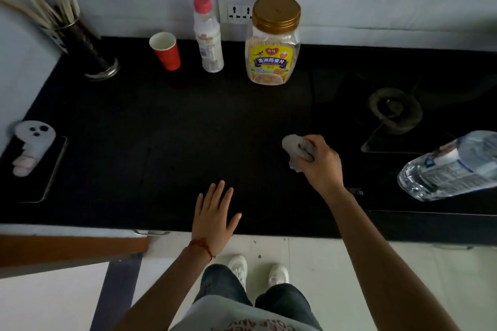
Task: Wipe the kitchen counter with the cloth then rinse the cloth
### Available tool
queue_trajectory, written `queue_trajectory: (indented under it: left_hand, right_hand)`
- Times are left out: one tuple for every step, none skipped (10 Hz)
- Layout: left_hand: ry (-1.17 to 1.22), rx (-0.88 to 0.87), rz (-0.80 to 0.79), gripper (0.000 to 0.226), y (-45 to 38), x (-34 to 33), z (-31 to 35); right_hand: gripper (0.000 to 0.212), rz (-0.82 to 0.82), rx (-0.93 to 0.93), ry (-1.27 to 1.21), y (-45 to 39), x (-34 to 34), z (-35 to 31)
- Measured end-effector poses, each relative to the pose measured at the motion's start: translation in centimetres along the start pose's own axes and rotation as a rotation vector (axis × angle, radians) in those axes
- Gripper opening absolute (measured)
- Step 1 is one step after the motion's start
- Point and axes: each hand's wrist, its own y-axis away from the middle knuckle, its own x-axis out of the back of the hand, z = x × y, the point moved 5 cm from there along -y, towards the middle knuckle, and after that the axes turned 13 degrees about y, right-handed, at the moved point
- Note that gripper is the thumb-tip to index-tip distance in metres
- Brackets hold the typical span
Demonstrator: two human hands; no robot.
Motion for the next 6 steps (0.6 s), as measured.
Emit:
queue_trajectory:
  left_hand:
    - [-0.028, 0.002, 0.004, 0.062, 0.1, -0.2, -0.2]
    - [-0.028, 0.022, 0.005, 0.065, 0.1, -0.5, -0.7]
    - [-0.017, 0.028, 0.01, 0.064, 0.0, -0.7, -0.7]
    - [-0.013, 0.035, 0.022, 0.064, 0.1, -0.6, -0.5]
    - [-0.026, 0.043, 0.033, 0.064, 0.2, -0.5, -0.5]
    - [-0.036, 0.027, 0.032, 0.061, 0.0, -0.7, -0.3]
  right_hand:
    - [0.044, 0.094, 0.244, 0.337, -0.4, -1.6, -1.3]
    - [0.057, 0.076, 0.458, 0.516, 1.5, -4.2, -1.3]
    - [0.06, 0.08, 0.556, 0.557, 3.7, -6.0, -0.7]
    - [0.057, 0.058, 0.511, 0.495, 4.2, -6.2, -0.1]
    - [0.061, -0.06, 0.511, 0.401, 4.3, -6.4, 0.5]
    - [0.064, -0.194, 0.519, 0.354, 4.4, -6.0, 0.9]
